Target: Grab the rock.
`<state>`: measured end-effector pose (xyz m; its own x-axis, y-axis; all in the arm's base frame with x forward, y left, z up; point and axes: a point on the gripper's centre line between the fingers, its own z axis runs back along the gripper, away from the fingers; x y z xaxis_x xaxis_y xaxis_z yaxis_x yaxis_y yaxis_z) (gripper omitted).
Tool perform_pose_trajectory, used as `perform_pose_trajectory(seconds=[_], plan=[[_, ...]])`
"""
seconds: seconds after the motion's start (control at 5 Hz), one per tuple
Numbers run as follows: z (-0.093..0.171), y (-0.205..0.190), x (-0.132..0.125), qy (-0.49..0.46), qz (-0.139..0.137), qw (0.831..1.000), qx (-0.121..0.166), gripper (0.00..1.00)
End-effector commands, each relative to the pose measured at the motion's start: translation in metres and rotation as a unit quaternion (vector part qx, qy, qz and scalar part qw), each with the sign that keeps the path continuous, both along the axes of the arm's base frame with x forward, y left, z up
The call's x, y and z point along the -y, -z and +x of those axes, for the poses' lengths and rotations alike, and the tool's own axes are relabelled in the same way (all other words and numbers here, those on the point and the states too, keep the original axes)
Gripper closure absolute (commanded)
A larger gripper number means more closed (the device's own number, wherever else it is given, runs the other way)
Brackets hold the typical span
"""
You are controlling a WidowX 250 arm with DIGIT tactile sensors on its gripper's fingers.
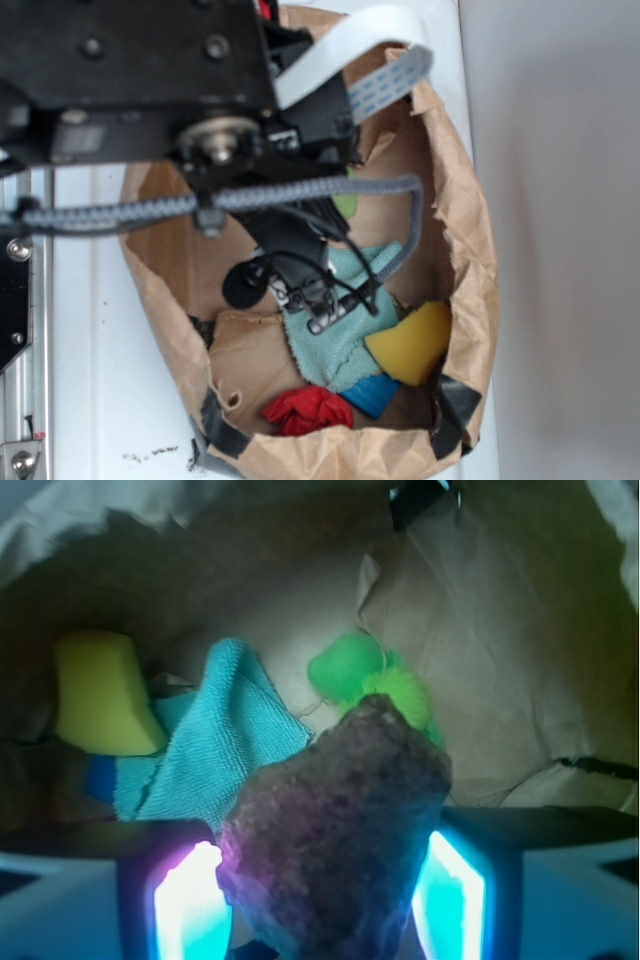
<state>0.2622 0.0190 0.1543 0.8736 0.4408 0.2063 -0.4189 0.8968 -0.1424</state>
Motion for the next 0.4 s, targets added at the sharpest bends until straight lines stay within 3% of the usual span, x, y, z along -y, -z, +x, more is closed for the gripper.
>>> perform_pose_trajectory(seconds=[0.0,0.2], plan=[[0.0025,-0.0319,-0.0081,0.032,0.017,0.998,0.059,1.00],[0.0013,-0.0278,-0.0072,0.008,0.012,0.996,0.090,1.00]])
